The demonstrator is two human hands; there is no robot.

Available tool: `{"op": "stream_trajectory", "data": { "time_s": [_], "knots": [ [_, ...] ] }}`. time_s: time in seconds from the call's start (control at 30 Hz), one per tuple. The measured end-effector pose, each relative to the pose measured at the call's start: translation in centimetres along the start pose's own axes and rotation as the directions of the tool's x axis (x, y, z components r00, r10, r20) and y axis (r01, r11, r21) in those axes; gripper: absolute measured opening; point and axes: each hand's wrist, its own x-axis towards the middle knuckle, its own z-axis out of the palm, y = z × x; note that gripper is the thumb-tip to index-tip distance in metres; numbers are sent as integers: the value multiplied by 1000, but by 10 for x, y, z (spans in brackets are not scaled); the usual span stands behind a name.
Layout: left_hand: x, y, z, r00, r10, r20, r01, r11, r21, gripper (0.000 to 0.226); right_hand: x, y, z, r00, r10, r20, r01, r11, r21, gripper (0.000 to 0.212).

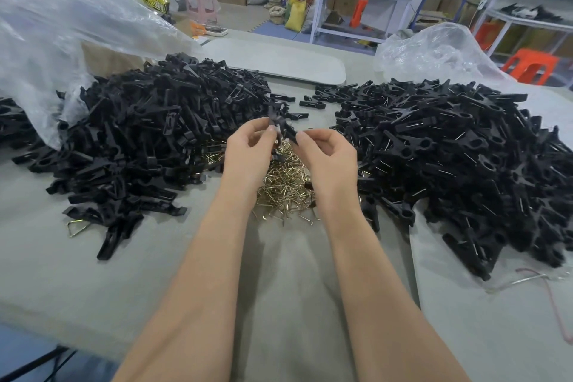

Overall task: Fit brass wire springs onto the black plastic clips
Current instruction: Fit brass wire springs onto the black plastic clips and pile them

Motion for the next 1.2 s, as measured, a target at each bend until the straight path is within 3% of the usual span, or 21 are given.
{"op": "stream_trajectory", "data": {
  "time_s": [0.07, 0.2, 0.3, 0.37, 0.47, 0.57, 0.77, 0.97, 1.2],
  "knots": [
    [0, 0, 1, 999, 8, 39, -9, 1000, 25, 14, 1, 0, 1, 999, -26, 48, 27, 999, -35, 13],
    [-1, 0, 0, 999, 2, 34, -2, 1000, -3, 16, -2, 3, 4, 985, -98, 141, 138, 941, -309, 22],
    [0, 0, -1, 1000, 20, -13, -19, 995, 98, 19, -5, 3, 4, 980, -141, 139, 185, 905, -384, 21],
    [2, -1, -2, 996, 37, -83, -23, 986, 166, 18, -5, 3, 1, 966, -212, 146, 257, 823, -507, 19],
    [3, 0, -3, 989, 0, -147, 18, 993, 120, 15, -5, 4, 0, 947, -269, 174, 316, 692, -650, 27],
    [1, 2, 0, 996, -53, -78, 57, 997, 51, 8, -6, 6, 3, 951, -264, 161, 306, 729, -612, 25],
    [-1, 3, 1, 995, -94, -23, 95, 995, 15, 13, -6, 6, 6, 985, -45, 167, 107, 916, -387, 25],
    [-6, 5, 3, 995, -77, 69, 69, 991, 112, 5, -2, 6, 2, 992, -58, 111, 90, 946, -313, 41],
    [-8, 2, 3, 992, 53, 116, -89, 939, 331, 10, 0, 9, -1, 995, -71, 74, 96, 901, -423, 27]
  ]
}}
